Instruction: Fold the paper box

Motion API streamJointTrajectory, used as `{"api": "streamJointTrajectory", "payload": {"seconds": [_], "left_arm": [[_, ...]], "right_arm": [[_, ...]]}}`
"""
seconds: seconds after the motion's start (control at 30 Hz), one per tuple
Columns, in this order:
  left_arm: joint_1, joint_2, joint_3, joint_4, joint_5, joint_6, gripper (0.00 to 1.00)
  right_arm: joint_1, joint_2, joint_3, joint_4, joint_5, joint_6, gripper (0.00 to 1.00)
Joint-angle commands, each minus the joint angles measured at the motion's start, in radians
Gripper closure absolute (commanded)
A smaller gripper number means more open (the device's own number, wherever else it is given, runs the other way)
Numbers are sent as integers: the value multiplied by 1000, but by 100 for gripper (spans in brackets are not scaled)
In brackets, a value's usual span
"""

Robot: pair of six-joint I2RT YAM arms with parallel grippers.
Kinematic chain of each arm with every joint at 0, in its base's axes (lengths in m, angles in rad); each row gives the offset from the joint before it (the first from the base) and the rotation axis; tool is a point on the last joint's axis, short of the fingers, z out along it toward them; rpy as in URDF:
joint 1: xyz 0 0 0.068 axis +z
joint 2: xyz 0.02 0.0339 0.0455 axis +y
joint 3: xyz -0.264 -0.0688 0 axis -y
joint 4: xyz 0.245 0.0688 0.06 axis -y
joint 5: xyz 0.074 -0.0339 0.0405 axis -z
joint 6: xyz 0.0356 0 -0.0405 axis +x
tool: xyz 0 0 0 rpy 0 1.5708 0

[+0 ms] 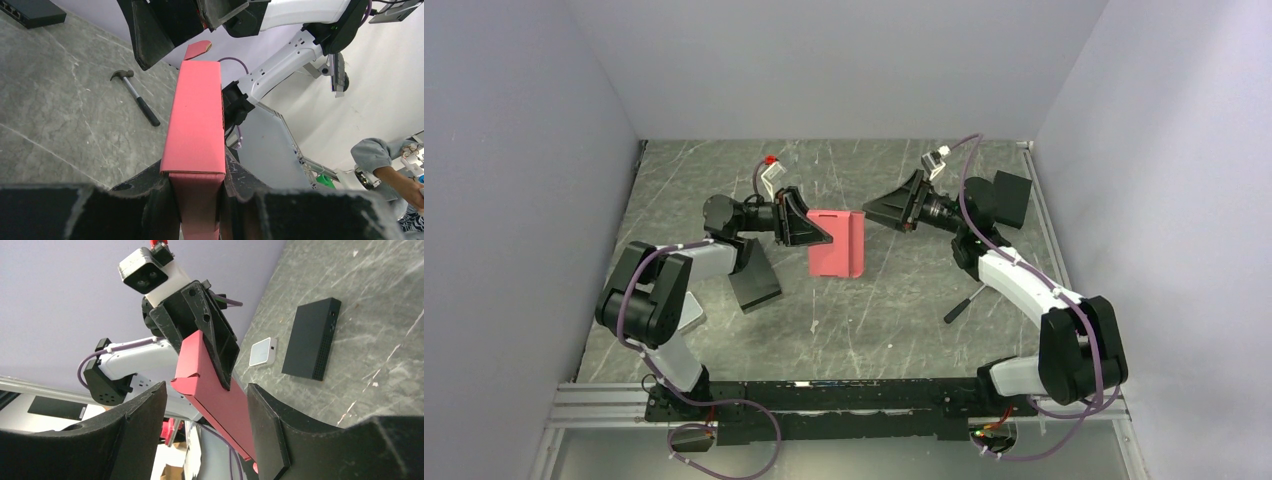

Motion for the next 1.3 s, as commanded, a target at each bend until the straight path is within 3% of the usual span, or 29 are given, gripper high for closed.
{"api": "streamJointTrajectory", "payload": {"seconds": [0.0, 0.37, 0.63, 0.73, 0.87, 1.03, 1.17, 1.2, 1.27], "left_arm": [[-5, -32, -8, 36, -20, 51, 95], [-8, -50, -27, 3, -19, 118, 95], [-14, -148, -60, -231, -25, 380, 95], [-13, -187, -77, -254, -31, 425, 95], [-12, -226, -92, -218, -36, 409, 95], [-7, -269, -98, -111, -49, 309, 95], [-7, -296, -98, -22, -75, 232, 95], [-7, -296, -94, 9, -81, 199, 95], [-7, -299, -87, 73, -98, 148, 95]], "right_arm": [[15, 4, 35, -24, 18, -5, 37], [31, 12, 50, -58, 10, -14, 41], [27, 5, 62, -99, 10, -61, 40], [2, -6, 79, -98, -29, -167, 37], [-57, -42, 188, -250, -240, -590, 28], [-67, -85, 352, -930, -329, -1503, 20], [-48, -135, 204, -1058, -422, -2120, 4], [-32, -136, 179, -1082, -431, -2223, 2], [12, -129, 160, -1050, -398, -2252, 2]]}}
